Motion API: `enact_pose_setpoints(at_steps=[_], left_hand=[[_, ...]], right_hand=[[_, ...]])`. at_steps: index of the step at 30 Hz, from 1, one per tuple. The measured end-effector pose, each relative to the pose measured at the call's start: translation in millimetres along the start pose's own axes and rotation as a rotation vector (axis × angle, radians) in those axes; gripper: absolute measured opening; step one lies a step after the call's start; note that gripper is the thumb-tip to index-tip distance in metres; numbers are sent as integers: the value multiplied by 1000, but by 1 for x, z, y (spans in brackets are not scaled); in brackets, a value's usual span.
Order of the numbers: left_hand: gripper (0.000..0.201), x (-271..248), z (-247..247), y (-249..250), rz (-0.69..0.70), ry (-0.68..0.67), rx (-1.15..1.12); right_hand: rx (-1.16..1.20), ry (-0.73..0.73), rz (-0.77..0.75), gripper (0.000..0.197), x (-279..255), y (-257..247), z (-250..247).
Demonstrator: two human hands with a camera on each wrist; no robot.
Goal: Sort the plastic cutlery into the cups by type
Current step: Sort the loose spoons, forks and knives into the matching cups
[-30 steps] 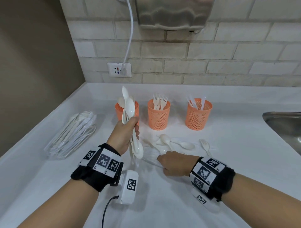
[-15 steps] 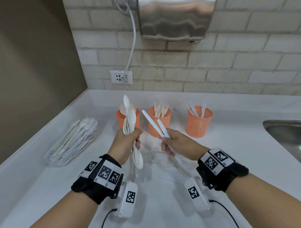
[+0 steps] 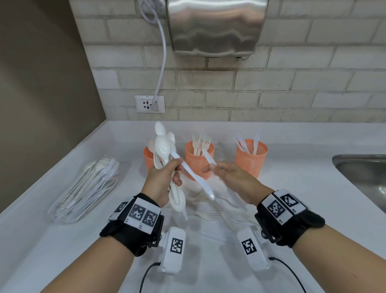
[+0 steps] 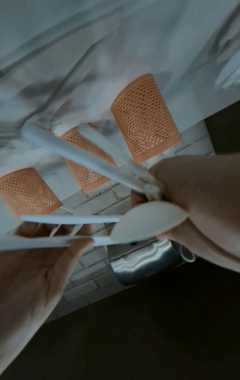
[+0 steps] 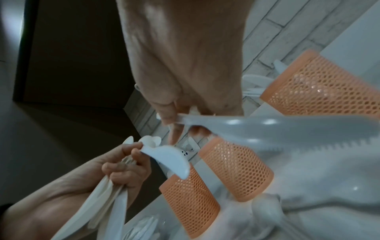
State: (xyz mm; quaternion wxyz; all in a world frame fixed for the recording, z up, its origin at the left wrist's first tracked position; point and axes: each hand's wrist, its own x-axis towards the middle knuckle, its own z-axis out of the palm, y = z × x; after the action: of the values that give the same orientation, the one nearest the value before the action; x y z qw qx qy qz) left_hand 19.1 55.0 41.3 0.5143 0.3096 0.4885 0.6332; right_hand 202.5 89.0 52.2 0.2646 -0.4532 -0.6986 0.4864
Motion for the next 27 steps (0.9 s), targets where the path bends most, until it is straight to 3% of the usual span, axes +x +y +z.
enact_pose_setpoints(at_steps=[4,6,8,12,15,18,20,23,27], left_hand=[[13,2,-1,-3,-9,25,9],[10,0,2,-4,-3,23,13],[8,-3,8,-4,-8,-8,43],[5,-9,19,-5,-12,-109,112],[6,-9,18,-6,-29,-121,87],[9,-7,12,-7,-55,-121,15],[11,-5,9,-8,-96,-112,-46],[15,-8,10,-8,-185,-132,-75],[25,-13,14,-10,-278,-181,-198]], right_hand=[[-242,279,-173,38,1,-6,-9],[-366,323,-239,35,-1,-12,-6],[-400,223,-275,29,-1,-17,0],[-148,-79,-188,21,1,-17,18],[-133,-114,-181,21,1,-14,23],[-193,-60,-194,16,4,-13,18],[-230,24,-289,17,5,-15,14],[-285,133,-606,17,1,-24,19],[-332,29,-882,26,1,-25,38]])
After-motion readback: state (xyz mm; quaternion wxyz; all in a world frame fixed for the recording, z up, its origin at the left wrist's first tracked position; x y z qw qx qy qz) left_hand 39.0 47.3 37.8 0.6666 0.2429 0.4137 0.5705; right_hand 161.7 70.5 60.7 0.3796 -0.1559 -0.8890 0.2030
